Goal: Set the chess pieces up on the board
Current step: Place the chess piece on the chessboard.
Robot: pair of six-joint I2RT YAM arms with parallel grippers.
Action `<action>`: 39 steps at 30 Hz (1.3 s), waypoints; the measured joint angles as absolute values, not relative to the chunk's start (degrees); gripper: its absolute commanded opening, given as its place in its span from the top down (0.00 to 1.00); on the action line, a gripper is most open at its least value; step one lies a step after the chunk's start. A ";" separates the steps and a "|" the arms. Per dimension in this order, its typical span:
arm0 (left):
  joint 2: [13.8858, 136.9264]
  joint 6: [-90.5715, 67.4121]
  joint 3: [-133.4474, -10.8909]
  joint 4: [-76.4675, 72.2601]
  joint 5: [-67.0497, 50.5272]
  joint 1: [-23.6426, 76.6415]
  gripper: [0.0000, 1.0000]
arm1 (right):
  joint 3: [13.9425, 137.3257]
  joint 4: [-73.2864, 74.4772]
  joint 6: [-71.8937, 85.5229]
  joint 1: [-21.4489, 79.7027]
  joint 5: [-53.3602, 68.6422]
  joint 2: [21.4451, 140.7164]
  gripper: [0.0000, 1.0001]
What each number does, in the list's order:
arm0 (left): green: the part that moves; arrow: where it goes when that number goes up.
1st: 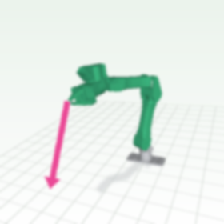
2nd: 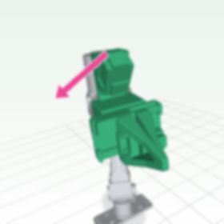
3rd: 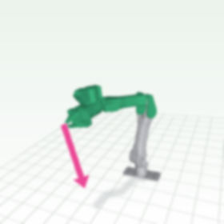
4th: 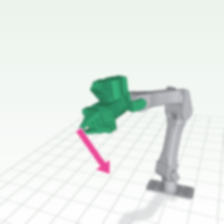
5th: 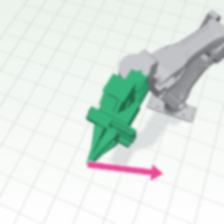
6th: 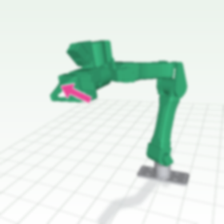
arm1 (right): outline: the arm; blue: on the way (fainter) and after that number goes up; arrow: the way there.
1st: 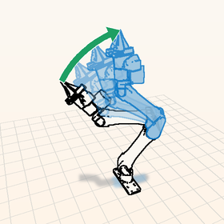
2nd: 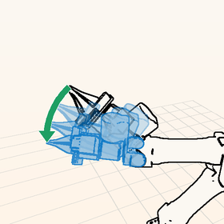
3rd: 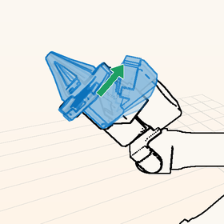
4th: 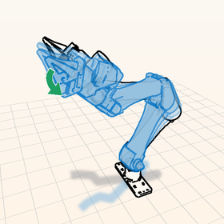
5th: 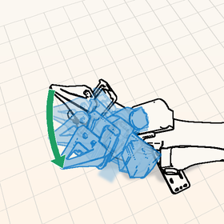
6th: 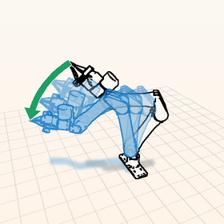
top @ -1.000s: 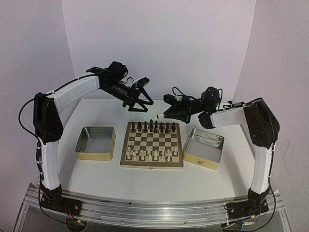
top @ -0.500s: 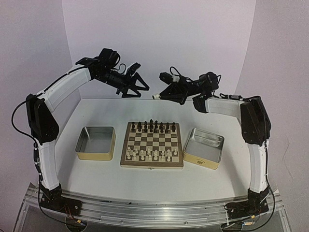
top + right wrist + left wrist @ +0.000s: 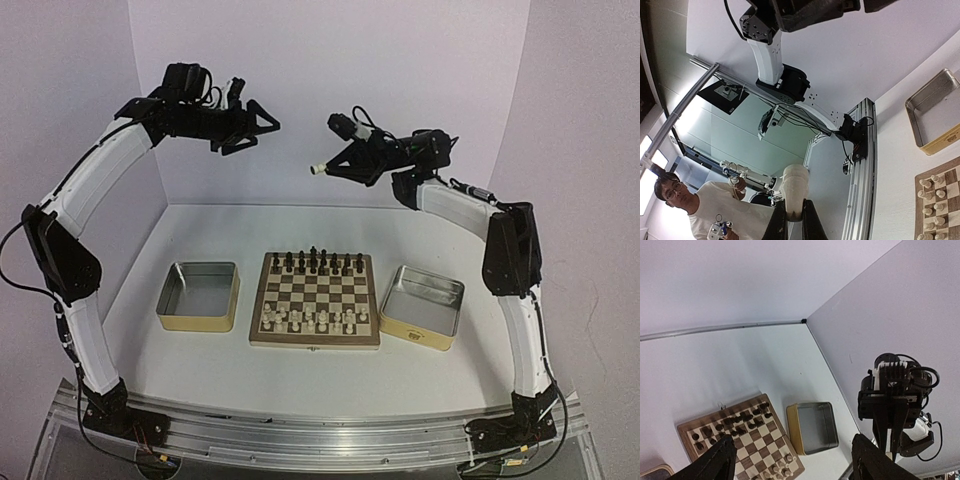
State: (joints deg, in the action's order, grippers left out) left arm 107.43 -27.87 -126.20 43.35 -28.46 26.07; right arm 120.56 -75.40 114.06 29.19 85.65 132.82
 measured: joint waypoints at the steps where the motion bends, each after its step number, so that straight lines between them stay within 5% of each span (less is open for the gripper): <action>1: 106.76 -28.35 -126.01 42.81 -27.54 26.09 0.22 | 120.64 -75.42 114.06 29.19 85.65 132.84 1.00; 14: 104.81 -32.56 -122.46 37.20 -24.90 26.09 0.22 | 126.76 -71.30 113.63 29.16 85.11 132.34 1.00; 27: 104.81 -34.63 -119.96 35.25 -25.44 26.09 0.22 | 117.27 -35.07 82.85 28.53 72.51 111.39 1.00; 32: 104.67 -34.59 -118.43 34.87 -25.50 26.09 0.22 | 107.78 -27.99 74.52 28.53 68.62 108.35 1.00; 39: 104.20 -34.44 -117.71 34.92 -25.45 26.09 0.22 | 99.97 1.40 52.25 28.53 59.91 106.90 1.00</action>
State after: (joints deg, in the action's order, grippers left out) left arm 104.20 -34.44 -117.71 34.92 -25.45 26.09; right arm 99.97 1.40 52.25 28.53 59.91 106.90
